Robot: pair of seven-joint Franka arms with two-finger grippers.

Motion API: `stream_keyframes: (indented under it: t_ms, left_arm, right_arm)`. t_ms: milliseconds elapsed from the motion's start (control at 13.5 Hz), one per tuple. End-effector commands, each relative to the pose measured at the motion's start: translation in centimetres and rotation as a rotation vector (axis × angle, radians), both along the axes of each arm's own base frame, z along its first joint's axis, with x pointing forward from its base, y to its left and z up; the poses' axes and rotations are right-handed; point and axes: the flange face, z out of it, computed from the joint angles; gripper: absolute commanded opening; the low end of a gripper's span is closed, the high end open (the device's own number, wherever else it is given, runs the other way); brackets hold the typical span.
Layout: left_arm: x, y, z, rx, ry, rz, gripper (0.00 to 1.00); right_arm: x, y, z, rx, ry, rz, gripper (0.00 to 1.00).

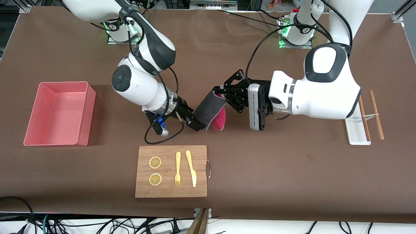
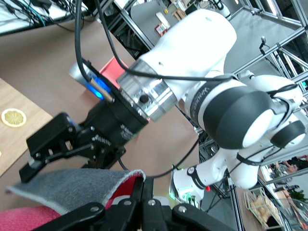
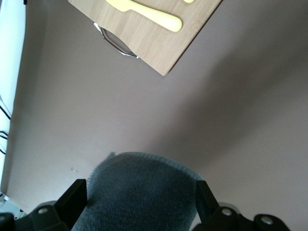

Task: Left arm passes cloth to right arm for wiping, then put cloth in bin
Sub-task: 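Grasp the cloth with the right gripper from the left gripper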

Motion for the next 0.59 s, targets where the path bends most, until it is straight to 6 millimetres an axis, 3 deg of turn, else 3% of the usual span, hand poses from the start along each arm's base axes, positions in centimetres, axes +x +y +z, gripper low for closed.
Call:
stream_keyframes:
  t_ms: [0, 518]
  left_arm:
    - [-0.41, -1.29, 0.09, -0.033, -0.023, 0.005, 0.00]
    - [-0.35, -1.02, -0.33, -0.029, -0.014, 0.007, 0.00]
  right_arm:
    - [-0.75, -0.49, 0.09, -0.049, 0.067, 0.047, 1.00]
    - [-1.49, -0.62, -0.66, -0.073, 0.136, 0.067, 0.98]
